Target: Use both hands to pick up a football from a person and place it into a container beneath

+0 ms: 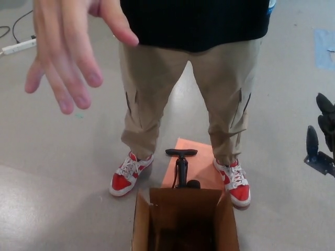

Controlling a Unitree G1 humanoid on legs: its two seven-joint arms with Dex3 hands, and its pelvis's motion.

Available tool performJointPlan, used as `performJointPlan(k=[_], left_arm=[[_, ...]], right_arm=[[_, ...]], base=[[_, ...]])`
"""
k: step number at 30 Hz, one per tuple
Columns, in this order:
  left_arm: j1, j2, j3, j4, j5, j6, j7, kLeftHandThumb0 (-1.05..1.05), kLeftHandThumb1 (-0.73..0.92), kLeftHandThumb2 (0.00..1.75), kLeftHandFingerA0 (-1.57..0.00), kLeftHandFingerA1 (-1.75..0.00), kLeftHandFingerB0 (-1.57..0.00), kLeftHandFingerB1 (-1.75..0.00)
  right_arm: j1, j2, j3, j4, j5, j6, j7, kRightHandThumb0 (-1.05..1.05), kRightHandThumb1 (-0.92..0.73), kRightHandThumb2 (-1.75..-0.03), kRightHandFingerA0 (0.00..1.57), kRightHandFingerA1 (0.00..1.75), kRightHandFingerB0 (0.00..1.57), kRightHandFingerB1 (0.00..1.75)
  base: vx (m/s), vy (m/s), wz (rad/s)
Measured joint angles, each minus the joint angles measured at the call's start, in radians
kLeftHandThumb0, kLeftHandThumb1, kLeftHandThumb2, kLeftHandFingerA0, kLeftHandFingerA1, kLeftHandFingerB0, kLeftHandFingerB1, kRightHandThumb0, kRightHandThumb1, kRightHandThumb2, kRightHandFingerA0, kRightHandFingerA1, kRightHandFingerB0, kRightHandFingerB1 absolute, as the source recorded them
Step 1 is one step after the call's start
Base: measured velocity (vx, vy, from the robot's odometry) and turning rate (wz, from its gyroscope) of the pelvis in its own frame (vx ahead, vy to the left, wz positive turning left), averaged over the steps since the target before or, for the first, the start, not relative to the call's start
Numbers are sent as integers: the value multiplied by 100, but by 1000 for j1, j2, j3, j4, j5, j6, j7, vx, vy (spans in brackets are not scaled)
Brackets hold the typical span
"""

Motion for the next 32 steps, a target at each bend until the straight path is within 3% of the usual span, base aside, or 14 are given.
performJointPlan(k=[6, 8, 9, 10, 12, 14, 19, 20, 23, 24, 28, 29, 30, 32], left_arm=[[85, -43, -3, -11, 0, -43, -33, -90, 80, 113, 0, -9, 0, -10], [139, -79, -3, -7, -1, -59, -37, -89, 80, 112, 0, -9, 0, -9], [165, -97, -3, -2, -1, -65, -39, -81, 72, 110, 0, -18, 0, -18], [183, -109, -2, 3, -1, -68, -40, -86, 79, 113, 0, -16, 0, -15], [224, -137, -2, 30, 0, -73, -40, -91, 83, 112, -7, -13, -7, -12], [243, -141, -7, 49, 5, -74, -33, -83, 78, 110, -7, -22, -7, -22], [250, -132, -53, 88, 37, -80, 12, -85, 79, 111, -8, -22, -8, -23], [248, -128, -61, 93, 44, -81, 19, -85, 78, 87, -10, -26, -8, -23], [227, -103, -115, 109, 83, -85, 63, -85, 78, 87, -10, -27, -7, -23], [224, -100, -121, 111, 87, -86, 68, -79, 92, 72, -12, -25, -9, -22], [196, -87, -163, 131, 123, -87, 109, -78, 92, 70, -14, -27, -10, -22], [194, -87, -166, 133, 126, -87, 112, -78, 92, 70, -14, -27, -10, -22], [189, -87, -170, 139, 132, -87, 121, -75, 72, 109, -5, -41, -4, -32], [185, -87, -175, 143, 139, -87, 129, -78, 74, 109, -6, -42, -1, -32]], right_arm=[[42, 38, 16, -49, -10, -7, -3, -77, -79, -106, 5, 23, 6, 19], [76, 71, 26, -35, -13, -7, -8, -77, -79, -106, 6, 27, 6, 20], [94, 82, 29, -23, -16, -6, -10, -73, -76, -106, 2, 36, 7, 23], [104, 89, 33, -11, -18, -6, -11, -77, -79, -105, 7, 36, 7, 20], [107, 101, 44, 64, -28, -4, -16, -74, -79, -106, 6, 37, 6, 23], [102, 101, 63, 127, -40, -2, -22, -73, -77, -104, 6, 36, 6, 24], [51, 98, 100, 311, -76, 13, -38, -66, -76, -106, 4, 41, 2, 26], [41, 97, 103, 336, -78, 16, -40, -71, -77, -105, 9, 43, 1, 25], [1, 92, 126, 444, -104, 44, -63, -72, -78, -106, 9, 43, 1, 24], [-2, 92, 130, 452, -108, 48, -67, -68, -77, -107, 5, 42, 1, 25], [-7, 83, 168, 505, -143, 78, -102, -67, -77, -106, 4, 40, 2, 24], [-7, 82, 170, 508, -146, 81, -106, -67, -77, -106, 4, 40, 2, 24], [-7, 80, 175, 513, -152, 88, -114, -66, -77, -106, 4, 40, 1, 24], [-8, 76, 179, 516, -159, 94, -123, -67, -77, -106, 4, 41, 1, 24]], base=[[0, 0, 0], [0, 0, 0], [0, 0, 0], [0, 0, 0], [0, 0, 0], [0, 0, 0], [0, 0, 0], [0, 0, 0], [0, 0, 0], [0, 0, 0], [0, 0, 0], [0, 0, 0], [0, 0, 0], [0, 0, 0]])
